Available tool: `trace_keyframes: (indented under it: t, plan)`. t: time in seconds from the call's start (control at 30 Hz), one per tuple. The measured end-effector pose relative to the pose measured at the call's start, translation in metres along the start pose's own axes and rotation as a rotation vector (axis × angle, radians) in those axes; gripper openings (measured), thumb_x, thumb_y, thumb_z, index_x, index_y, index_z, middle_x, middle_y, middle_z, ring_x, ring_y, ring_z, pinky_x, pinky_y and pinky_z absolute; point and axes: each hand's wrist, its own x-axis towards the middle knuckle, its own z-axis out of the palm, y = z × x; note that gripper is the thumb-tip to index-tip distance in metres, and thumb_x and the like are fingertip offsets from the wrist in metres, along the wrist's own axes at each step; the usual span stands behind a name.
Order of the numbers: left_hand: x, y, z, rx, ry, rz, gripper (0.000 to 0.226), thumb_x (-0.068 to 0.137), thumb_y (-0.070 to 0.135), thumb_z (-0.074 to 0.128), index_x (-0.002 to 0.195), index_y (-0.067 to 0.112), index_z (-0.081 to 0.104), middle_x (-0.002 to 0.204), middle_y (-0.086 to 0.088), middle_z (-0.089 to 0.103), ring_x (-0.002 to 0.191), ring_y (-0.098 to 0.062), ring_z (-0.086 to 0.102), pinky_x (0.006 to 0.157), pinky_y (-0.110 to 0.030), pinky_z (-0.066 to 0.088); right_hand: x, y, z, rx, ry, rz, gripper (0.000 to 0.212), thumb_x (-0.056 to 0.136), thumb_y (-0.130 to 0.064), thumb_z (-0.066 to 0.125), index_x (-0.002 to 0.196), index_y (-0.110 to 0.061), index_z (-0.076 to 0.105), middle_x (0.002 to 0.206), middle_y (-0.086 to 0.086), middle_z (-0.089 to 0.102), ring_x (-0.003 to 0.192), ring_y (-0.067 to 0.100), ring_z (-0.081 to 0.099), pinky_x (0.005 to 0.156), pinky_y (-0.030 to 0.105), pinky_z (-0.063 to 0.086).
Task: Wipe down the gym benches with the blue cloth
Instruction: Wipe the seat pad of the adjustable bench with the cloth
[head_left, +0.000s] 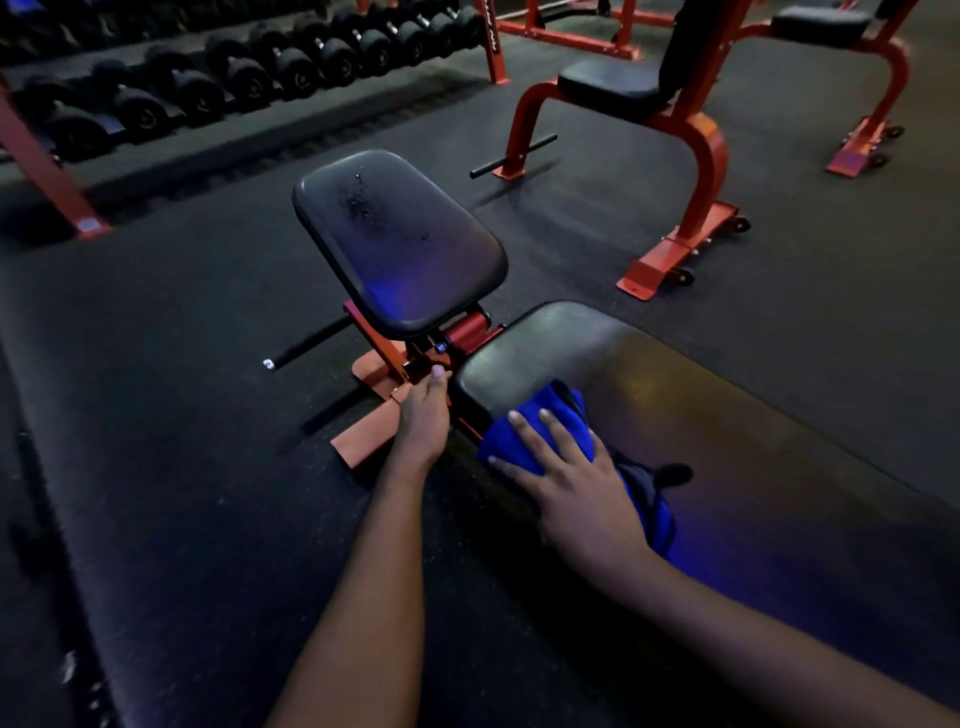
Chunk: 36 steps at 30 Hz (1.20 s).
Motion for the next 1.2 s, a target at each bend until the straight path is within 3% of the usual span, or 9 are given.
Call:
trace_keyframes:
  t: [0.13, 0.2, 0.27, 0.43, 0.5, 0.63, 0.83, 1.03, 1.2]
  plan:
    - [-0.011, 0.003, 0.007, 0.045, 0.02, 0.035, 0.04, 0.106, 0.031, 0.033, 0.126, 0.009, 0.06, 0.116, -0.015, 0.065, 0.113, -0.034, 0.058, 0.101, -0.046, 0.046, 0.02, 0.002, -0.012, 0.045, -0.079, -0.005, 0.06, 0.083, -0.036, 0.057, 0.14, -0.05, 0.044, 0.164, -0.002, 0.016, 0.149, 0.031, 0.019, 0.109, 0.063, 0.027]
    - [-0.011, 0.0, 0.011, 0.048, 0.039, 0.069, 0.039, 0.102, 0.036, 0.036, 0.117, 0.014, 0.064, 0.11, -0.009, 0.067, 0.11, -0.032, 0.061, 0.101, -0.046, 0.047, 0.032, -0.005, -0.014, 0.057, -0.093, 0.016, 0.059, 0.09, -0.035, 0.053, 0.145, -0.051, 0.036, 0.166, -0.004, 0.006, 0.151, 0.027, 0.007, 0.114, 0.061, 0.016]
    - [-0.007, -0.01, 0.018, 0.075, 0.078, 0.076, 0.047, 0.093, 0.047, 0.036, 0.117, 0.019, 0.065, 0.116, -0.01, 0.067, 0.112, -0.031, 0.061, 0.1, -0.05, 0.048, 0.018, 0.001, -0.009, 0.035, -0.058, 0.019, 0.056, 0.091, -0.036, 0.051, 0.144, -0.05, 0.039, 0.165, -0.003, 0.013, 0.151, 0.027, 0.013, 0.113, 0.058, 0.021]
    - [-0.029, -0.01, 0.033, 0.165, 0.162, 0.116, 0.045, 0.102, 0.034, 0.038, 0.144, 0.022, 0.046, 0.135, -0.016, 0.058, 0.121, -0.037, 0.055, 0.105, -0.05, 0.043, -0.077, 0.023, 0.004, -0.02, 0.029, 0.083, 0.068, 0.072, -0.038, 0.068, 0.137, -0.048, 0.05, 0.155, 0.005, 0.04, 0.138, 0.032, 0.043, 0.096, 0.053, 0.045]
    - [-0.041, -0.012, 0.039, 0.184, 0.191, 0.165, 0.049, 0.102, 0.033, 0.038, 0.147, 0.015, 0.042, 0.139, -0.018, 0.054, 0.125, -0.038, 0.052, 0.109, -0.049, 0.04, -0.08, 0.028, 0.001, -0.028, 0.025, 0.064, 0.067, 0.074, -0.037, 0.064, 0.138, -0.05, 0.048, 0.157, 0.005, 0.036, 0.14, 0.033, 0.039, 0.1, 0.055, 0.041]
    - [-0.066, -0.015, 0.051, 0.243, 0.285, 0.286, 0.043, 0.105, 0.018, 0.037, 0.144, 0.001, 0.043, 0.153, -0.017, 0.036, 0.143, -0.025, 0.031, 0.115, -0.025, 0.018, -0.063, 0.02, -0.008, 0.041, 0.018, 0.075, 0.057, 0.094, -0.036, 0.046, 0.146, -0.054, 0.031, 0.166, 0.0, 0.01, 0.151, 0.026, 0.011, 0.115, 0.054, 0.019]
    - [-0.116, -0.031, 0.085, 0.203, 0.316, 0.471, 0.041, 0.103, 0.014, 0.039, 0.141, 0.002, 0.047, 0.154, -0.014, 0.036, 0.144, -0.023, 0.03, 0.117, -0.025, 0.016, -0.154, 0.03, 0.013, -0.094, 0.197, 0.135, 0.053, 0.085, -0.038, 0.038, 0.133, -0.046, 0.057, 0.15, 0.009, 0.047, 0.133, 0.035, 0.049, 0.093, 0.053, 0.045]
    - [-0.155, -0.044, 0.093, 0.231, 0.274, 0.598, 0.039, 0.102, 0.008, 0.039, 0.139, -0.001, 0.049, 0.149, -0.016, 0.044, 0.14, -0.025, 0.038, 0.112, -0.019, 0.019, -0.155, 0.022, -0.007, -0.144, 0.051, 0.129, 0.053, 0.102, -0.034, 0.032, 0.149, -0.054, 0.021, 0.166, 0.003, 0.0, 0.15, 0.031, 0.01, 0.108, 0.055, 0.027]
    - [-0.184, -0.046, 0.094, 0.267, 0.195, 0.64, 0.037, 0.103, 0.011, 0.041, 0.138, 0.005, 0.053, 0.15, -0.01, 0.043, 0.141, -0.019, 0.037, 0.108, -0.012, 0.019, -0.214, 0.033, -0.004, -0.112, 0.123, 0.205, 0.058, 0.09, -0.032, 0.022, 0.139, -0.056, 0.043, 0.162, -0.001, 0.025, 0.145, 0.029, 0.03, 0.097, 0.047, 0.033]
